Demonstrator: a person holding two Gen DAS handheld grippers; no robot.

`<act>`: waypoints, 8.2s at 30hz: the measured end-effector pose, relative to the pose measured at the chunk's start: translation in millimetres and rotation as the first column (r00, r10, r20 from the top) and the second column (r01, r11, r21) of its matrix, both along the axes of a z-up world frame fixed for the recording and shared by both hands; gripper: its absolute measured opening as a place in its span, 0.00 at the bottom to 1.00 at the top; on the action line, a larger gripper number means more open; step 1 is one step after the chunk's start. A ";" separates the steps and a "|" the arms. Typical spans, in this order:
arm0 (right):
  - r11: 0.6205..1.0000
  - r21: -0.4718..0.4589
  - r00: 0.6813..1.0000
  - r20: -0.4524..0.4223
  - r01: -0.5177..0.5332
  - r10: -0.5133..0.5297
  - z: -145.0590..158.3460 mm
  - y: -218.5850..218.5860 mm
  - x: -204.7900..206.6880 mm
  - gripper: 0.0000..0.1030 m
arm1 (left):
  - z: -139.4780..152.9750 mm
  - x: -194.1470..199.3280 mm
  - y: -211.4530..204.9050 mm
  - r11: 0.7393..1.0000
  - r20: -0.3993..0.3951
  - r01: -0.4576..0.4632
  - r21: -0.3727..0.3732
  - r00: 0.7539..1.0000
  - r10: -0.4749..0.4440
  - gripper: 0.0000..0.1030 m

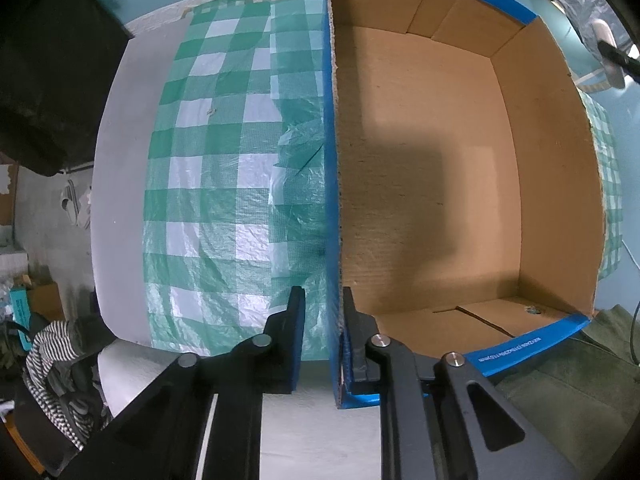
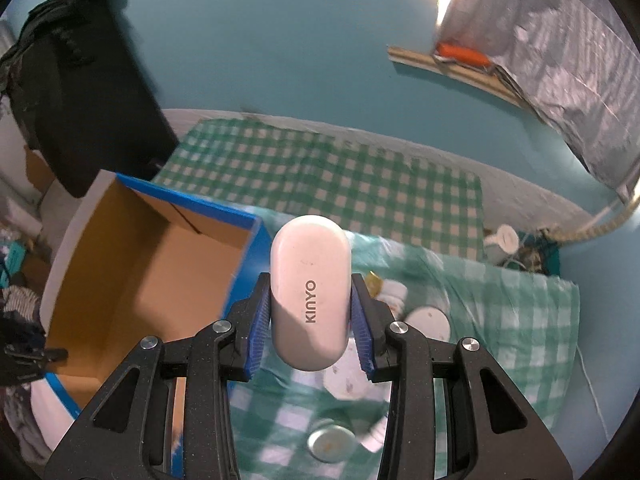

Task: Organize rigid objects
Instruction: 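Close the right gripper on the KINYO case and lift it, then carry the KINYO case over the box and open the right gripper, then move the right gripper back over the green metal tin, then close the right gripper on the green tin and lift it, then carry the green tin into the box and release it beside the case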

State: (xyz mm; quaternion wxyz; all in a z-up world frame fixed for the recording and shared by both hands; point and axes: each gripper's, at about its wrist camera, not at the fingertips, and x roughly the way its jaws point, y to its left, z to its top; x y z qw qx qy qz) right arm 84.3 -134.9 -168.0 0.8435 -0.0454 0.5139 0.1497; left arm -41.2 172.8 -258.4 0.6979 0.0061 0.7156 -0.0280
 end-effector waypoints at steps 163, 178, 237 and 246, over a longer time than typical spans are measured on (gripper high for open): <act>0.986 -0.113 0.977 -0.157 0.124 -0.141 -73.7 -41.2 -83.8 0.43 | -7.8 -7.6 -0.3 1.000 -0.028 -0.002 -0.019 1.000 0.001 0.05; 0.993 -0.097 0.995 -0.072 0.068 -0.075 -33.4 -18.6 -58.2 0.43 | -7.5 -6.9 -1.6 1.000 -0.029 -0.001 -0.019 1.000 0.000 0.05; 0.995 -0.017 0.990 -0.102 -0.098 0.095 -33.3 80.1 11.0 0.43 | -12.9 -9.0 9.2 0.999 -0.037 -0.022 -0.028 0.999 0.021 0.05; 0.997 -0.019 0.991 -0.107 -0.078 0.076 -23.8 73.7 9.1 0.47 | -13.4 -10.4 8.7 0.999 -0.040 -0.023 -0.028 0.999 0.022 0.05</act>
